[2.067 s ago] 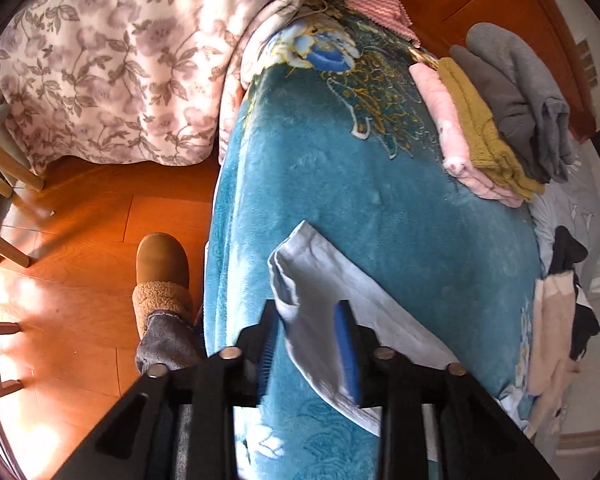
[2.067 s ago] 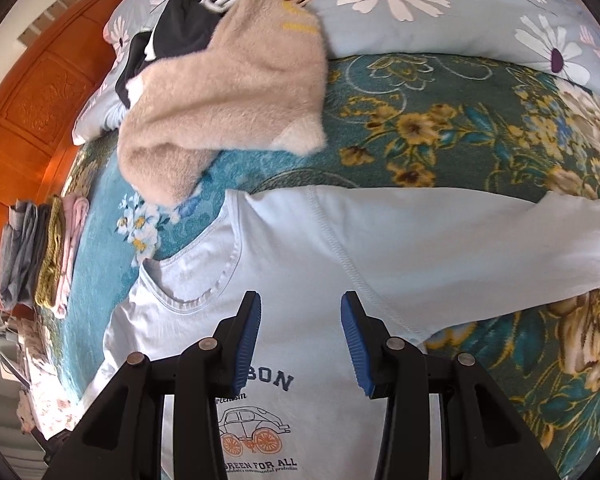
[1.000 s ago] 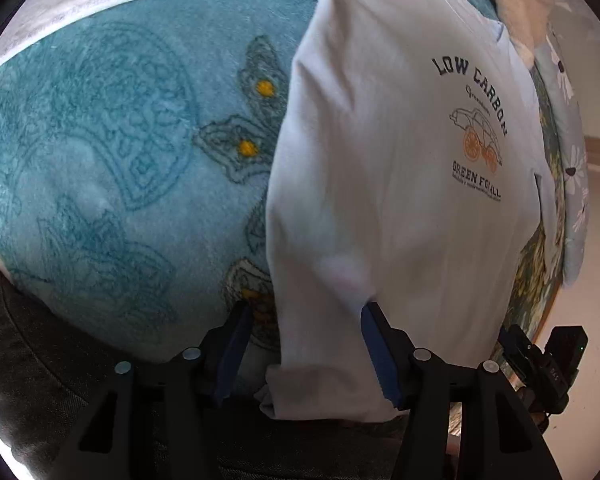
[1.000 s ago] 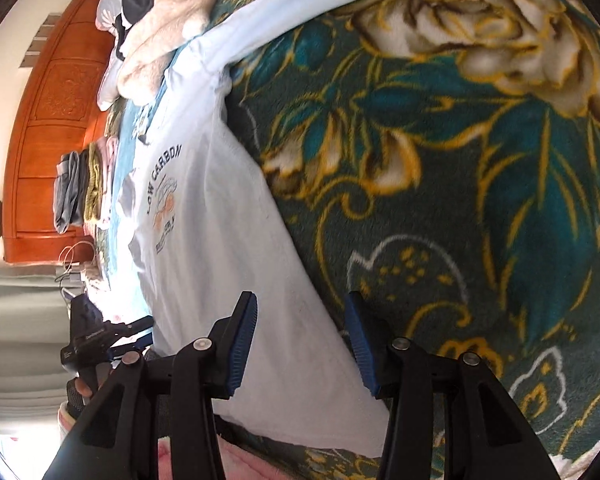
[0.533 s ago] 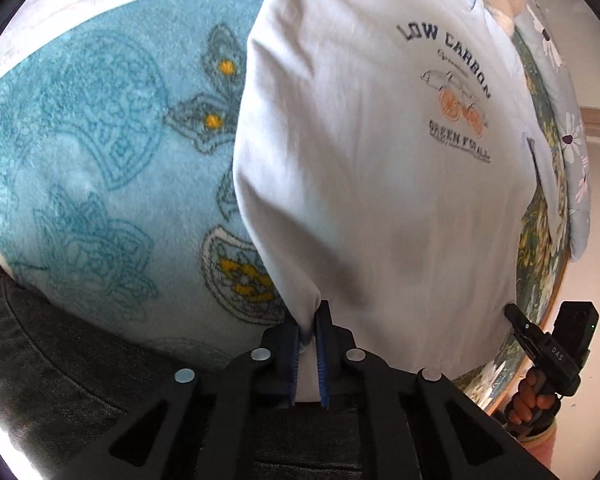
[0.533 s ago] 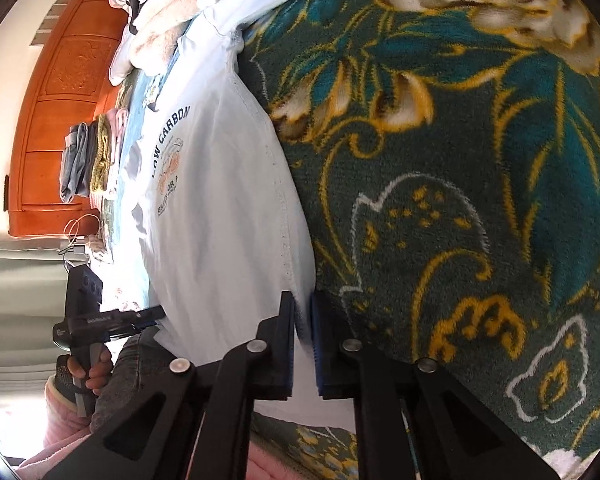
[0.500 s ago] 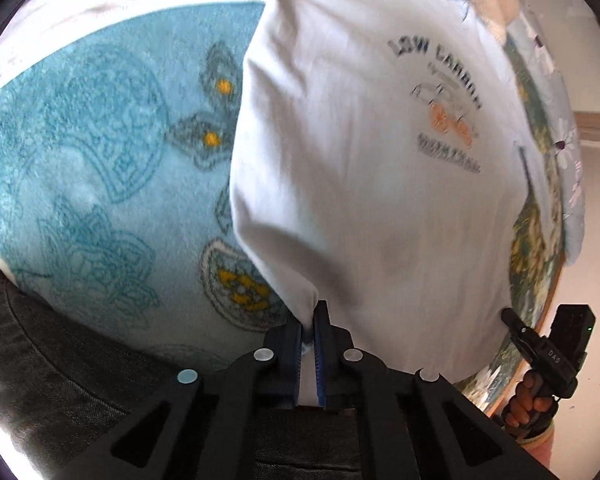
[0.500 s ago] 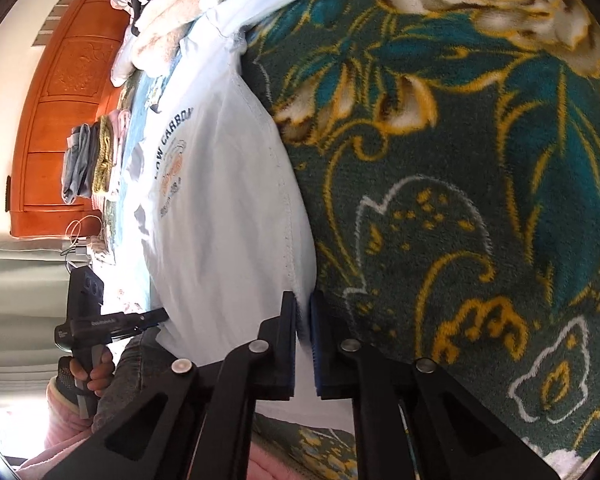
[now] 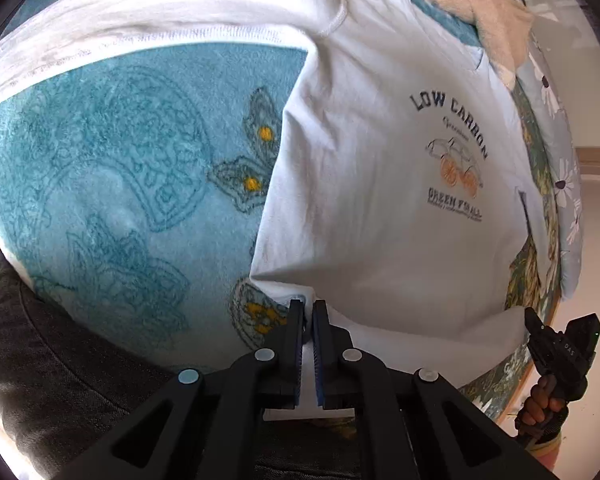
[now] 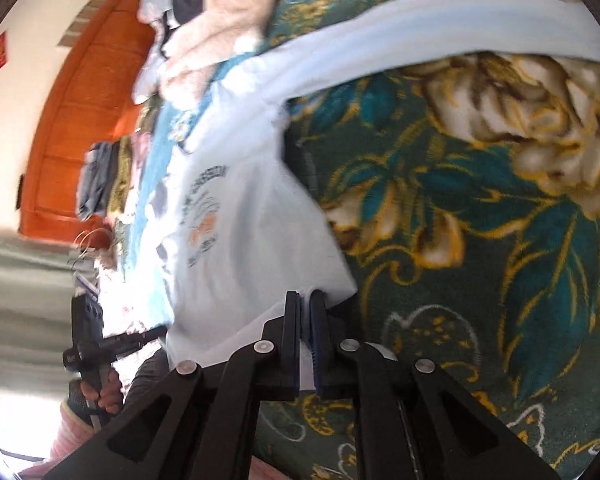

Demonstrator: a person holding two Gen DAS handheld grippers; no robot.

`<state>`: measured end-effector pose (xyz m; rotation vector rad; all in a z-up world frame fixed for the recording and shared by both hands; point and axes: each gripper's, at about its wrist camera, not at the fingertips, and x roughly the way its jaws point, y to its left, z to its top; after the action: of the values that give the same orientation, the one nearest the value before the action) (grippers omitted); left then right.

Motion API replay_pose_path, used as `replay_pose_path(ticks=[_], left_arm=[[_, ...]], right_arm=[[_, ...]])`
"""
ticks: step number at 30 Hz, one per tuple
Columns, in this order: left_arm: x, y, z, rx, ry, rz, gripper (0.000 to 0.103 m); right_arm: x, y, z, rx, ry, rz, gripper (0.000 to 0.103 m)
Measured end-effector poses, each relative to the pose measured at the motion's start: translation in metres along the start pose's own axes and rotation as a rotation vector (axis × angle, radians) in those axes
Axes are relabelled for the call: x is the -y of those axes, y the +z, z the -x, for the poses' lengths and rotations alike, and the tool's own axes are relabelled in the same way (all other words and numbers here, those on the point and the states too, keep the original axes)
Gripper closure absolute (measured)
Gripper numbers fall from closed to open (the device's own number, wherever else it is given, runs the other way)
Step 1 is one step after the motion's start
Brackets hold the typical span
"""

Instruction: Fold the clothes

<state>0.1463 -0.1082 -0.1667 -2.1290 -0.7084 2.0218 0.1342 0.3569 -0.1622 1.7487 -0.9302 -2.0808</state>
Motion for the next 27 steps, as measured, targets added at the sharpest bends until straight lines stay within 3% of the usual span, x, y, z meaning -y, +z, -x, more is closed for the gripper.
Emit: replay_pose_path(ticks=[2,4,5,6,7,8,14,19,23,24,25,27], left_arm=[[0.004,0.002,0.016,0.057,0.004,-0.023,0.093],[0.009,0.005,0.031,0.12,0.003,-0.041,0.066],[0.01,0.005,0.037,0.147,0.006,-0.033,0.058],[0.011,0.006,0.042,0.174,0.009,-0.025,0.049],[0.01,0.007,0.046,0.196,0.016,-0.01,0.048],[0.008,0.007,0.049,0.214,0.015,-0.001,0.048],[0.01,0.015,0.051,0.263,-0.006,0.049,0.048],[0.01,0.014,0.051,0.258,-0.003,0.065,0.048],[0.006,0.019,0.051,0.266,-0.006,0.085,0.048],[0.003,0.02,0.055,0.279,-0.02,0.094,0.048],[-0.001,0.021,0.06,0.294,-0.034,0.106,0.048],[-0.009,0.022,0.07,0.326,-0.055,0.128,0.048]], right_arm=[[0.01,0.008,0.012,0.045,-0.016,-0.072,0.097],[0.038,0.021,0.04,0.154,-0.039,-0.152,0.092],[0.054,0.027,0.055,0.216,-0.052,-0.197,0.085],[0.069,0.033,0.069,0.277,-0.064,-0.241,0.068],[0.085,0.039,0.084,0.339,-0.077,-0.285,0.056],[0.101,0.045,0.099,0.4,-0.089,-0.329,0.055],[0.185,0.071,0.149,0.621,-0.133,-0.61,0.055],[0.206,0.082,0.138,0.638,-0.09,-0.765,0.055],[0.202,0.093,0.128,0.651,-0.107,-0.76,0.056],[0.202,0.096,0.127,0.651,-0.114,-0.762,0.064],[0.203,0.1,0.124,0.646,-0.117,-0.764,0.079],[0.203,0.107,0.12,0.639,-0.11,-0.763,0.091]])
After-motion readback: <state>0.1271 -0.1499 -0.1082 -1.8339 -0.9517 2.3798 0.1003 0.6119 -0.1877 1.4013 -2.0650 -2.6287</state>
